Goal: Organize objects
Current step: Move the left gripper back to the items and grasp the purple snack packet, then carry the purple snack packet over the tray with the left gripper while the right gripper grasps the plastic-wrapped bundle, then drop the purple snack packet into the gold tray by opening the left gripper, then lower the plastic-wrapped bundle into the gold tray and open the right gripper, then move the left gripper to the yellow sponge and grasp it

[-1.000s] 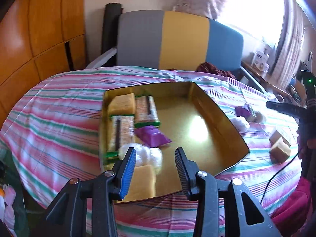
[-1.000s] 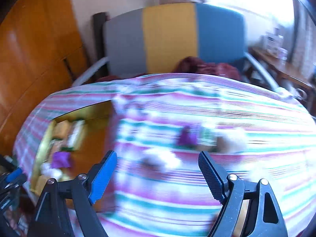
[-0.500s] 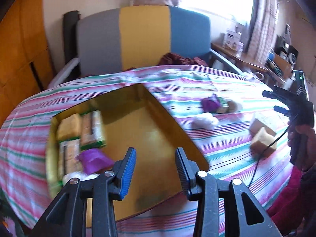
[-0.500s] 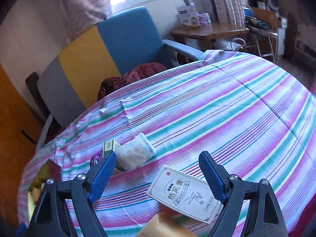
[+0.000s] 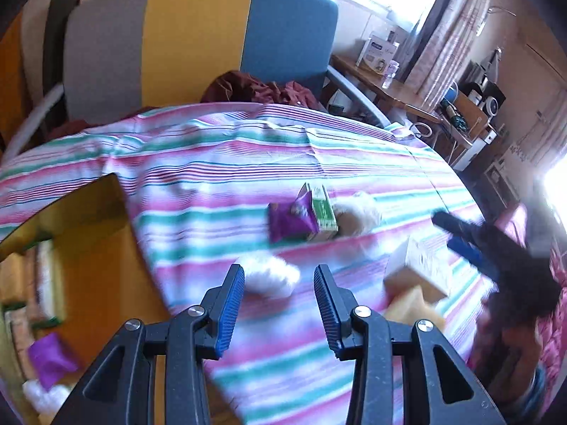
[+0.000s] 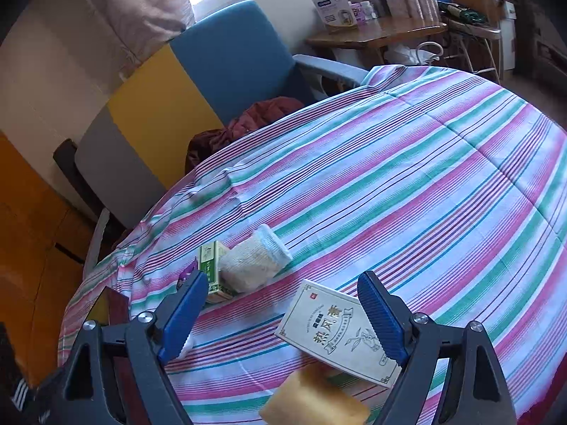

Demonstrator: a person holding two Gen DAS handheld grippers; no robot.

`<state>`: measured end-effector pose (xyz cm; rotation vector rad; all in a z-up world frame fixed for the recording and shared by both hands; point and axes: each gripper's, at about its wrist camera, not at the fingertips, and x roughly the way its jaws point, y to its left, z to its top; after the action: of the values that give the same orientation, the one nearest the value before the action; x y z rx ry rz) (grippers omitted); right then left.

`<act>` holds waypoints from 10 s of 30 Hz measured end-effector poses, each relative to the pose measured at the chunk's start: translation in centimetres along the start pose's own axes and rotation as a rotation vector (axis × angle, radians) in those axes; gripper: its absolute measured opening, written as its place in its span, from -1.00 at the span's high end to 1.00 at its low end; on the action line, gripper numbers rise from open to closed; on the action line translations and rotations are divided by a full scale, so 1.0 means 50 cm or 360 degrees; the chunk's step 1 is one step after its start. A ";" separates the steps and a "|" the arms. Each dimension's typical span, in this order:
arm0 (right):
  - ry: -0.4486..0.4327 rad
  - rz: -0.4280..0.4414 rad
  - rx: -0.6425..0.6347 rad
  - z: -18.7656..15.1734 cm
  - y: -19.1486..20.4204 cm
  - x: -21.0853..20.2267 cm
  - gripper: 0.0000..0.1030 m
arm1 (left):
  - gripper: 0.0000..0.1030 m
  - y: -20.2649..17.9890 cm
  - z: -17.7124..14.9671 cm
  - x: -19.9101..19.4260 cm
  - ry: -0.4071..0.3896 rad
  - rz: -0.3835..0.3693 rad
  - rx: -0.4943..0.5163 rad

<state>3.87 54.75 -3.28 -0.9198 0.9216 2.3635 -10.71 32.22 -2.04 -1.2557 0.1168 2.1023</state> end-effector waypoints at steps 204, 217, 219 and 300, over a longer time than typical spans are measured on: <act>0.0394 0.0342 -0.1127 -0.274 0.504 0.040 0.44 | -0.04 0.391 -0.334 -0.343 -0.0419 0.0638 -0.0452; 0.0693 0.0322 -0.1112 -0.373 0.676 0.226 0.42 | -0.04 0.460 -0.367 -0.338 -0.0381 0.0636 -0.0596; 0.0723 0.0273 -0.1108 -0.386 0.687 0.260 0.39 | -0.04 0.467 -0.371 -0.333 -0.0368 0.0633 -0.0611; -0.0098 -0.0032 0.0570 -0.028 -0.164 -0.085 -0.60 | -0.04 -0.017 -0.194 -0.077 -0.0080 0.0249 0.0293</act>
<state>12.25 58.69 -4.47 -0.7056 1.2507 2.1006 -1.75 27.07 -3.86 -1.1139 0.3886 2.1974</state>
